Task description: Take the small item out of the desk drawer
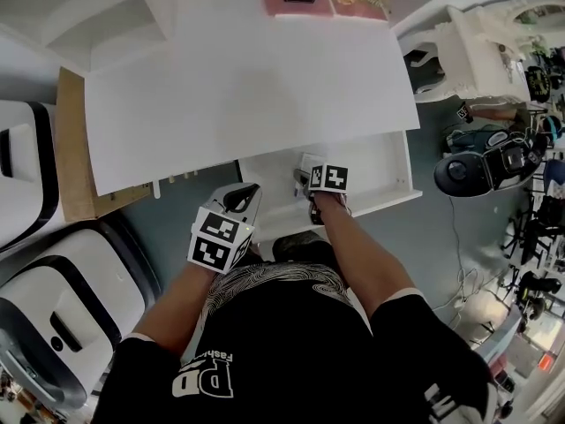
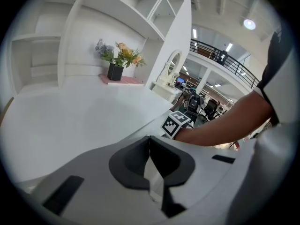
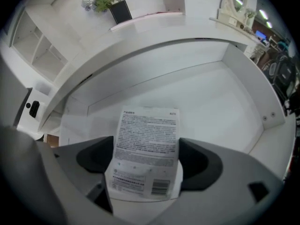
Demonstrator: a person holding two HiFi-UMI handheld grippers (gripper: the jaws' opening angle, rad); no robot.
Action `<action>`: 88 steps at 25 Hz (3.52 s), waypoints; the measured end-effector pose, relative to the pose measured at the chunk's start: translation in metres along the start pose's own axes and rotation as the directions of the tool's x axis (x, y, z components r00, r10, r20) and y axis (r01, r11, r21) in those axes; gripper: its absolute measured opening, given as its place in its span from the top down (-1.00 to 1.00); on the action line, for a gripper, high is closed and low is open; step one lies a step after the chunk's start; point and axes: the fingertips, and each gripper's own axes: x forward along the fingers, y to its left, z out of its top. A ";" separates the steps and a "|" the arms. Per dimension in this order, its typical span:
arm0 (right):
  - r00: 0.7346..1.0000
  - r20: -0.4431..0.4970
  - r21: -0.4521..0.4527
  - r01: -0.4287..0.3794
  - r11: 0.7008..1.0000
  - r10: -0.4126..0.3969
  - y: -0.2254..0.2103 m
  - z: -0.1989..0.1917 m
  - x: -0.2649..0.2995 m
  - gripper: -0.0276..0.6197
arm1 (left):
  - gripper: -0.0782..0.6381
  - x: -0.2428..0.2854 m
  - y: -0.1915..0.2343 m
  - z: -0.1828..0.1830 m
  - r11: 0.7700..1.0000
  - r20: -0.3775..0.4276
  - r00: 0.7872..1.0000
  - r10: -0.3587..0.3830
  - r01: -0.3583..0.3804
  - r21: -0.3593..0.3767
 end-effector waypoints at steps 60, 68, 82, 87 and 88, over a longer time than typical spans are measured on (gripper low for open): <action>0.993 0.116 -0.405 0.028 0.914 0.021 0.080 0.240 -0.049 -0.42 | 0.74 -0.029 -0.014 0.040 0.933 0.149 0.936 0.317 -0.280 -0.227; 0.991 0.131 -0.428 0.073 0.901 -0.018 0.083 0.243 -0.046 -0.42 | 0.74 -0.037 0.002 0.030 0.931 0.135 0.941 0.311 -0.274 -0.241; 0.984 0.178 -0.393 0.070 0.917 0.001 0.076 0.238 -0.073 -0.42 | 0.74 -0.040 0.005 0.037 0.956 0.143 0.956 0.255 -0.227 -0.186; 0.970 0.232 -0.401 0.030 0.915 0.070 0.076 0.225 -0.096 -0.42 | 0.74 -0.038 0.001 0.044 0.963 0.158 0.958 0.238 -0.212 -0.165; 0.966 0.245 -0.405 0.023 0.914 0.084 0.077 0.222 -0.101 -0.42 | 0.74 -0.039 0.001 0.046 0.964 0.161 0.958 0.236 -0.211 -0.160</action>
